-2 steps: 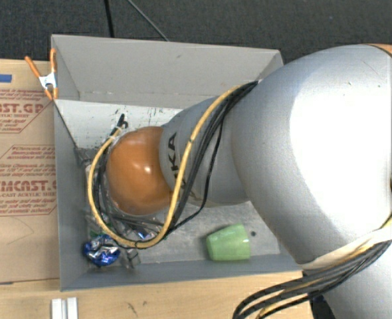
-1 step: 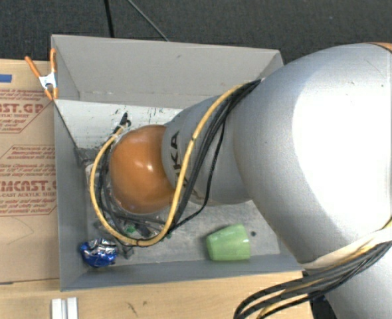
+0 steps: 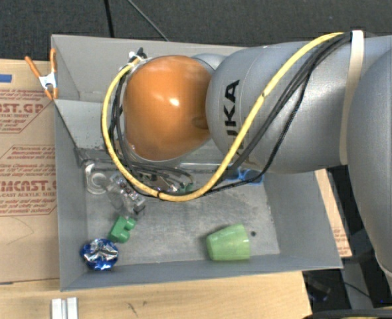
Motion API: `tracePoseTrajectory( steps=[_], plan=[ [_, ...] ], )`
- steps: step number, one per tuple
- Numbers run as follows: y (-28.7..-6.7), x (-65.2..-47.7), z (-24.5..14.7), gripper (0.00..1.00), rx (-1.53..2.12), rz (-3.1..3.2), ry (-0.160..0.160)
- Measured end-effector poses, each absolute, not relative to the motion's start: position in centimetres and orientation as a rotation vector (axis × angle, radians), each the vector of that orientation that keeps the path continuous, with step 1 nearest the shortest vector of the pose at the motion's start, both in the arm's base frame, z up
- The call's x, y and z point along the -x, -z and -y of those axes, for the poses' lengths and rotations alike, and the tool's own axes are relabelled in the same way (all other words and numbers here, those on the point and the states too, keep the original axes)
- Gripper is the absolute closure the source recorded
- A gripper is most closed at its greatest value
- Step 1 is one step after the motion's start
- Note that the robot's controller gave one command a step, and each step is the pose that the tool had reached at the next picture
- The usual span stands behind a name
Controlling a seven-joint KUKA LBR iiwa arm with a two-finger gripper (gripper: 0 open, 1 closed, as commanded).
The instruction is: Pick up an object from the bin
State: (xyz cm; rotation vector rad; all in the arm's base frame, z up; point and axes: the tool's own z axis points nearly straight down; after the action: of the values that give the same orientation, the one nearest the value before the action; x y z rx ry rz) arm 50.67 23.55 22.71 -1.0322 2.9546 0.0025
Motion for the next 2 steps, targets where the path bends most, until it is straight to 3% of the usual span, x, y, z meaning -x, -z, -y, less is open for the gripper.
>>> tracePoseTrajectory(
  steps=[1,2],
  plan=[
    [-22.3,-50.5,-23.5,0.0,1.036,-2.962,-0.002],
    [-9.1,-49.5,-20.8,0.0,1.01,-2.983,-0.001]
  ],
)
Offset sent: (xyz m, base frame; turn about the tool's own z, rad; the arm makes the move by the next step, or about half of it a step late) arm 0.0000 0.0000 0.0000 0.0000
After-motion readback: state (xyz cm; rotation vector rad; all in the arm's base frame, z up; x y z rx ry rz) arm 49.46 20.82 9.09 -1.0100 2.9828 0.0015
